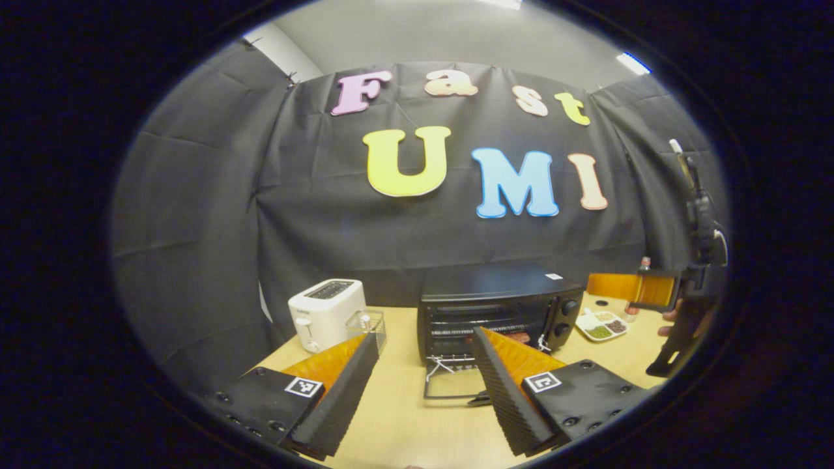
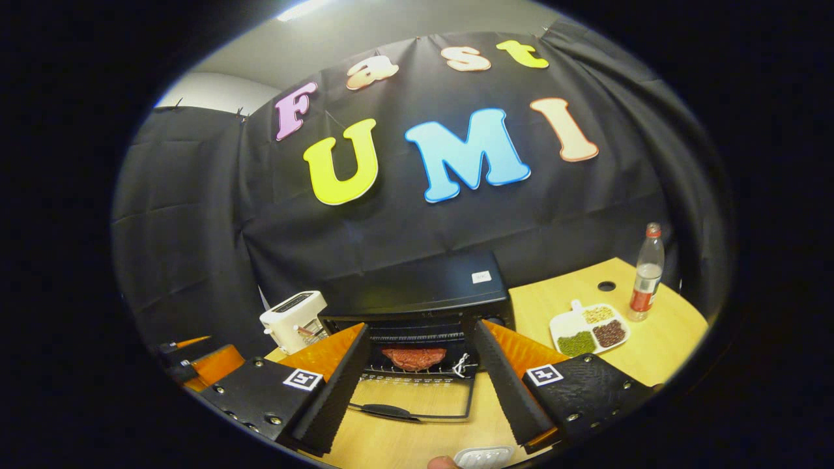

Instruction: Open the electric oven with the left hand, put the food in, and close the electric oven.

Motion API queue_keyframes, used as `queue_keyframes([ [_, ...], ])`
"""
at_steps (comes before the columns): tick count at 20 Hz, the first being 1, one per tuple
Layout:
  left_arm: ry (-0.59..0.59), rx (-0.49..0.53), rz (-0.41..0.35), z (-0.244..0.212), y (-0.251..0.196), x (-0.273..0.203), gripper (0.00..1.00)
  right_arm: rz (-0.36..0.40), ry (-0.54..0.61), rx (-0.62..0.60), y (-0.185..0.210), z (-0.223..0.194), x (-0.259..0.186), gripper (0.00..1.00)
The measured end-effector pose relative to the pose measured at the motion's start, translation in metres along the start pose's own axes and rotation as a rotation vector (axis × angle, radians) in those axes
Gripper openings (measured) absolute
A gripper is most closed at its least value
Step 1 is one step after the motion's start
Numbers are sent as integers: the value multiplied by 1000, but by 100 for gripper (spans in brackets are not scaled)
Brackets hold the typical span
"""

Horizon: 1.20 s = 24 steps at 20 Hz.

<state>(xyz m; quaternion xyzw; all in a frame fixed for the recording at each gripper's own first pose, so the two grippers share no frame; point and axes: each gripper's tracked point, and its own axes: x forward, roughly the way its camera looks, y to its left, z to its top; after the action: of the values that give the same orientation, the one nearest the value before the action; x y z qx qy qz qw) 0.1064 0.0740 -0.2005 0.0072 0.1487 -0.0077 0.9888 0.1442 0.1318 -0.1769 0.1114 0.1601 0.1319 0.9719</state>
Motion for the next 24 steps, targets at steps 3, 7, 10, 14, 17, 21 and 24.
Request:
queue_keyframes([
  [3, 51, -4, -43, -27, -28, 6, 91, -46, -37, -25, -19, 17, -27, 98],
  [7, 153, -6, -105, -71, -61, 15, 90, -116, -79, -81, -43, 32, -57, 98],
  [10, 232, -17, -132, -104, -79, 24, 100, -167, -86, -115, -59, 34, -74, 98],
  [14, 329, -3, -188, -146, -104, 33, 97, -236, -83, -125, -78, 37, -91, 98],
  [17, 410, 3, -222, -176, -119, 48, 97, -293, -91, -135, -93, 41, -104, 98],
  [21, 484, -26, -216, -201, -127, 60, 100, -362, -88, -152, -110, 44, -122, 98],
  [24, 533, -14, -214, -217, -129, 70, 97, -400, -79, -150, -118, 41, -131, 98],
])
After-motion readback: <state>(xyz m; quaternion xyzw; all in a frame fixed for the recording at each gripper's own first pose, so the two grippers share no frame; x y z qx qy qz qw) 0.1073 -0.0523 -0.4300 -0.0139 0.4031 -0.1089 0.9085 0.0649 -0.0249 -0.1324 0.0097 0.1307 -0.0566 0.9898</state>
